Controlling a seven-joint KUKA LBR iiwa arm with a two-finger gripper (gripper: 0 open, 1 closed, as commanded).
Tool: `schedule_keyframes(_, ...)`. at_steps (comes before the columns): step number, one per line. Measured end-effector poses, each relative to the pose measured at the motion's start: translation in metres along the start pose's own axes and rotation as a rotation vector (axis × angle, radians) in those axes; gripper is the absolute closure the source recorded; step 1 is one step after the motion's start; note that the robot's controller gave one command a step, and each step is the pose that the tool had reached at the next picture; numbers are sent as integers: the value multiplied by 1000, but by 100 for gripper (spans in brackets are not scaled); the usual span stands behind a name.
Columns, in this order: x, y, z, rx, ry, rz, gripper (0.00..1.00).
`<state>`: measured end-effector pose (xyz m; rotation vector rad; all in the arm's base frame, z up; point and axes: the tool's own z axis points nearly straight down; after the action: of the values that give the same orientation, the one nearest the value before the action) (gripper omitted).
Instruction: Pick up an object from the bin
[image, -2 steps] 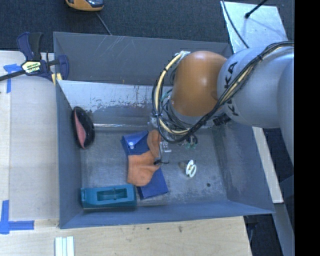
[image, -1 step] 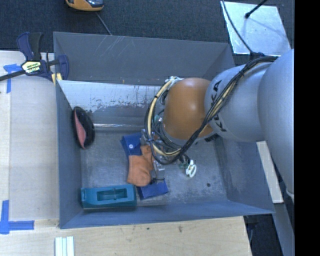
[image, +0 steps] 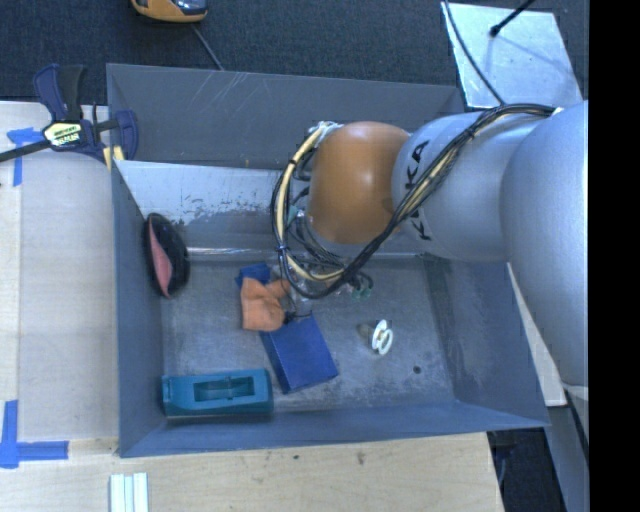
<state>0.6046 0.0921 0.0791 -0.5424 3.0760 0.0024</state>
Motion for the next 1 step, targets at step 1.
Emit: schedule_keyframes(1,0,0,0,0,0,1,100)
